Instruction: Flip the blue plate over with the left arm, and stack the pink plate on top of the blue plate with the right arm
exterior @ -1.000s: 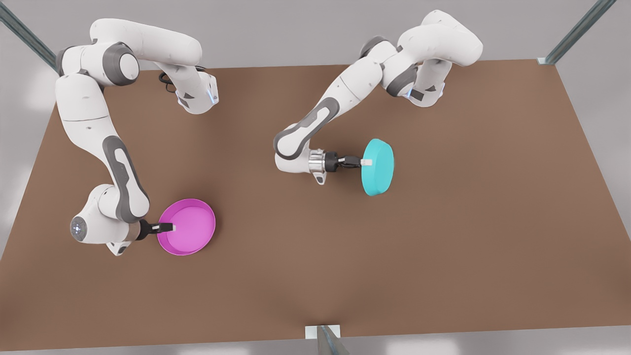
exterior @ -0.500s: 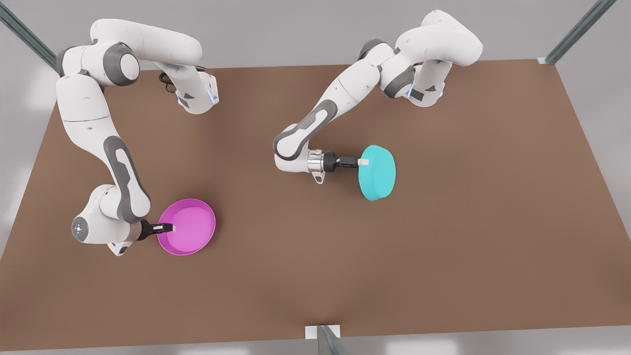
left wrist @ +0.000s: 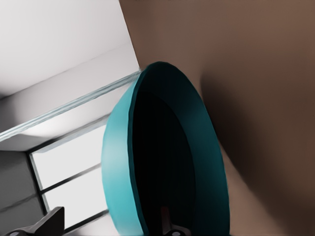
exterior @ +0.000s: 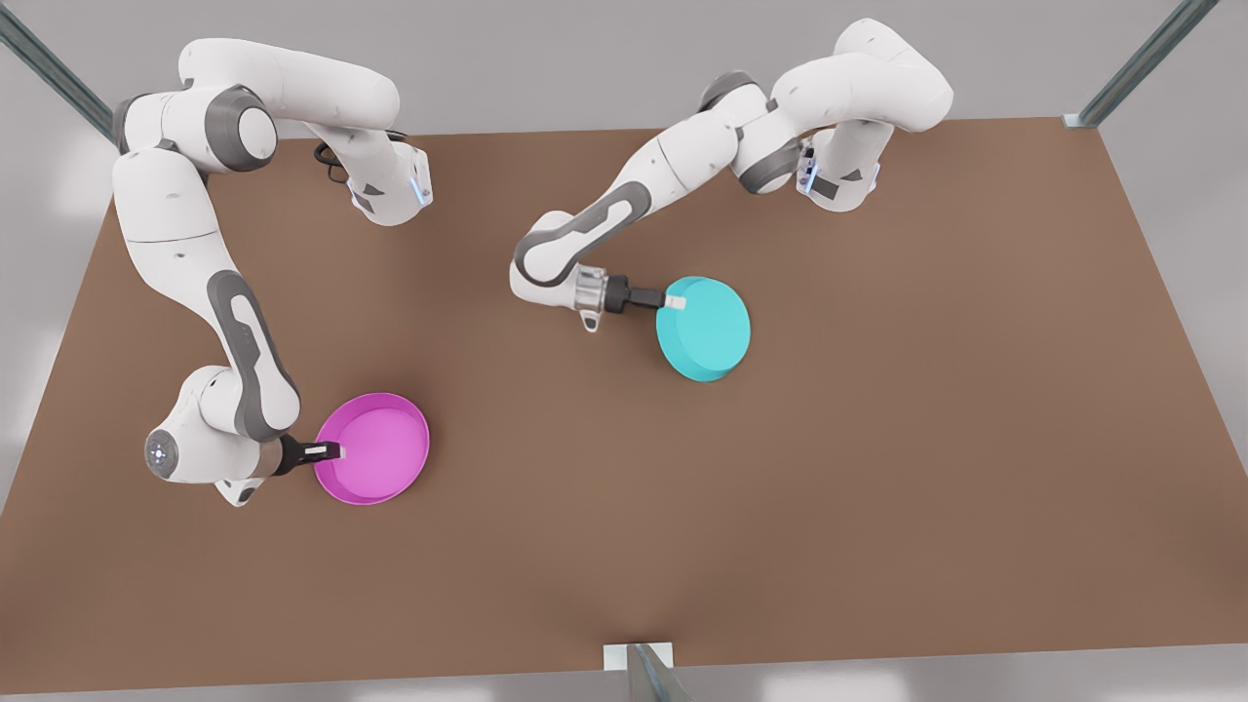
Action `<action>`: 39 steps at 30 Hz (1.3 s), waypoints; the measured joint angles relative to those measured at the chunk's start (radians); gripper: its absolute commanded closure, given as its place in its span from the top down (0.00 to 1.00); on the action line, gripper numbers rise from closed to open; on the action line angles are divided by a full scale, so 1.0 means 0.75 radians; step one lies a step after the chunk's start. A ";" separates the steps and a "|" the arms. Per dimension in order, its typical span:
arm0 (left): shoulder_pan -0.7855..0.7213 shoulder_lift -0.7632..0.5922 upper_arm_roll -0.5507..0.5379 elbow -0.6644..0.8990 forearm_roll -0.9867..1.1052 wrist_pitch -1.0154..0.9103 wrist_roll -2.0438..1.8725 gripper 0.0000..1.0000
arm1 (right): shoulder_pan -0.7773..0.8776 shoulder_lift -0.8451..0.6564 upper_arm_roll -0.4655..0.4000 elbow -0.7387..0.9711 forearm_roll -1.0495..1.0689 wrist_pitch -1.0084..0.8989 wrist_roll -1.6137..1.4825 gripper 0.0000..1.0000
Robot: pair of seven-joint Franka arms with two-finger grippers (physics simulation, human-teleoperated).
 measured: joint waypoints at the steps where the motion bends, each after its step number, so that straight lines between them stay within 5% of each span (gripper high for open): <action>1: 0.000 0.000 0.000 0.006 -0.011 0.016 0.000 1.00 | 0.001 0.000 0.000 0.000 0.000 0.000 0.000 0.45; 20: -0.017 -0.010 -0.057 0.151 -0.274 0.186 -0.330 1.00 | 0.001 0.002 0.000 0.000 -0.004 0.000 -0.002 0.33; 33: 0.060 -0.175 -0.059 0.156 -0.664 0.598 -1.027 1.00 | 0.001 0.004 0.000 0.002 0.012 -0.003 -0.022 0.21; 35: 0.162 -0.333 -0.058 0.156 -0.782 0.667 -1.141 1.00 | 0.001 0.004 0.000 0.002 0.012 -0.003 -0.022 0.21; 39: 0.968 -0.628 -0.053 0.156 -1.066 0.717 -1.140 1.00 | 0.001 0.004 0.000 0.002 0.012 -0.003 -0.022 0.21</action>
